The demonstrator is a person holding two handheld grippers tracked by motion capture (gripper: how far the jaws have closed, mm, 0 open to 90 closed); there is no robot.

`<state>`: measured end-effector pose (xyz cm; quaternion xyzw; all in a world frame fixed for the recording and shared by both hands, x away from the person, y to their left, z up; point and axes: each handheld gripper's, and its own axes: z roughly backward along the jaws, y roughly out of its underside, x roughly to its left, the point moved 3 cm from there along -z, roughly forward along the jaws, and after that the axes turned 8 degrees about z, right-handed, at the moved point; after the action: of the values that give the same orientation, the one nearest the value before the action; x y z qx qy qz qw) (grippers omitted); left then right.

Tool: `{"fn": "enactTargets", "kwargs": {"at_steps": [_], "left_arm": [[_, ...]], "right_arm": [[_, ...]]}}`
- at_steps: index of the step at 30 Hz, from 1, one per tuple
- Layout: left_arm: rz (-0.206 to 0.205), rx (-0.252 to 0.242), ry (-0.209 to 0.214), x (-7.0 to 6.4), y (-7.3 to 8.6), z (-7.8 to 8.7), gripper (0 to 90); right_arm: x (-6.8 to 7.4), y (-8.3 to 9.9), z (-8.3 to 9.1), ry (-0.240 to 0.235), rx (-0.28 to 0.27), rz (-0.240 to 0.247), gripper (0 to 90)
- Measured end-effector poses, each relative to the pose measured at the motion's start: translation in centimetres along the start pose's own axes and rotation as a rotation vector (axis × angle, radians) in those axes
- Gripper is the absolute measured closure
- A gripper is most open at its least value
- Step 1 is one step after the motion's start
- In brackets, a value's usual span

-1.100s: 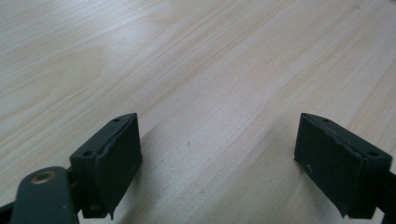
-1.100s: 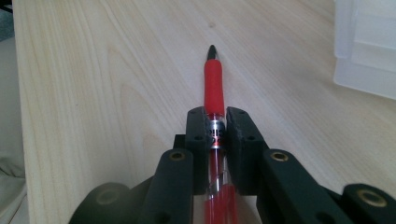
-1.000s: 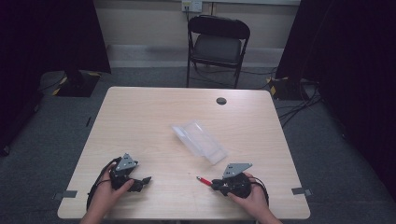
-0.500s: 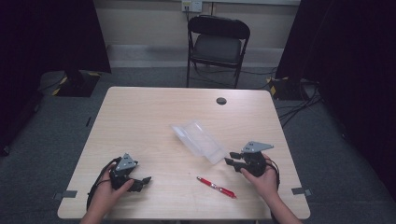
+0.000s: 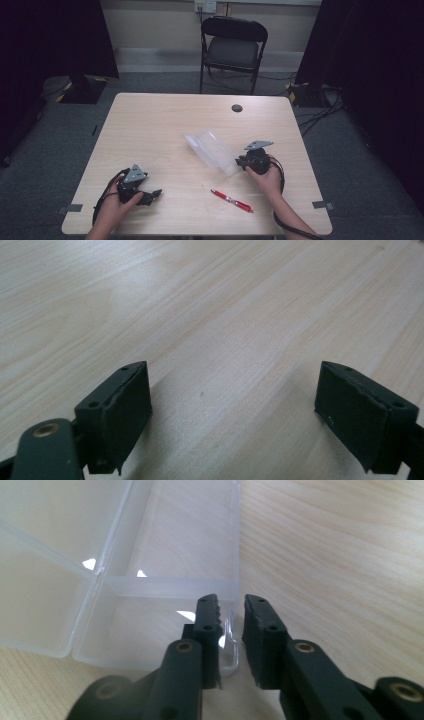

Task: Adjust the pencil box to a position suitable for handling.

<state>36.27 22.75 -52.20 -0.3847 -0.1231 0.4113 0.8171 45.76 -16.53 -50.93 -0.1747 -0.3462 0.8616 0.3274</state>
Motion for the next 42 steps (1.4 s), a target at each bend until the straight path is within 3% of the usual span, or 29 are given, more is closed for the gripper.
{"fn": "enactTargets", "kwargs": {"at_steps": [2, 11, 18, 32, 37, 42], "left_arm": [[0.000, 0.000, 0.000, 0.0, 0.0, 0.0, 14.4], [0.000, 0.000, 0.000, 0.0, 0.0, 0.0, 14.5], [0.001, -0.001, 0.000, 0.0, 0.0, 0.0, 14.5], [0.005, 0.000, 0.001, 0.0, 0.0, 0.0, 14.5], [0.005, -0.001, 0.001, 0.0, 0.0, 0.0, 14.5], [0.005, -0.001, 0.002, 0.0, 0.0, 0.0, 14.5]], "right_arm": [[0.2, 0.0, -0.1, -0.010, -0.005, 0.006, 83.7], [1.7, 0.2, 0.0, -0.062, -0.024, 0.021, 85.8], [3.5, -0.2, -0.2, -0.093, -0.026, 0.070, 86.1], [3.7, 0.4, 0.5, -0.113, -0.026, 0.086, 86.4], [3.7, 0.7, 0.8, -0.125, -0.029, 0.061, 85.2], [3.5, 1.0, 1.1, -0.124, -0.025, 0.070, 85.9]]}}
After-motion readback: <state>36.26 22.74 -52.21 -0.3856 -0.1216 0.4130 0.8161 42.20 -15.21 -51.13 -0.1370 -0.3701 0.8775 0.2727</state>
